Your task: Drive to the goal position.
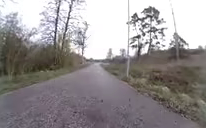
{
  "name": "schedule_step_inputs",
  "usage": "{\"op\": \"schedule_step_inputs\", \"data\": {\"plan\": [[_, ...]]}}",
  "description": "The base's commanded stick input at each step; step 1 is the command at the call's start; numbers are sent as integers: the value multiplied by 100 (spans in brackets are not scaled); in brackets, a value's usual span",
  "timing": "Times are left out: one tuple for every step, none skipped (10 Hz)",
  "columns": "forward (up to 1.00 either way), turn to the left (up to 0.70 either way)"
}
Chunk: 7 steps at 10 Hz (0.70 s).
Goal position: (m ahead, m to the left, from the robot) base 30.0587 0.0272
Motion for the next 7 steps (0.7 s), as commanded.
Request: {"op": "schedule_step_inputs", "data": {"plan": [[70,0],[70,0],[70,0],[70,0],[70,0],[70,0],[70,0]]}}
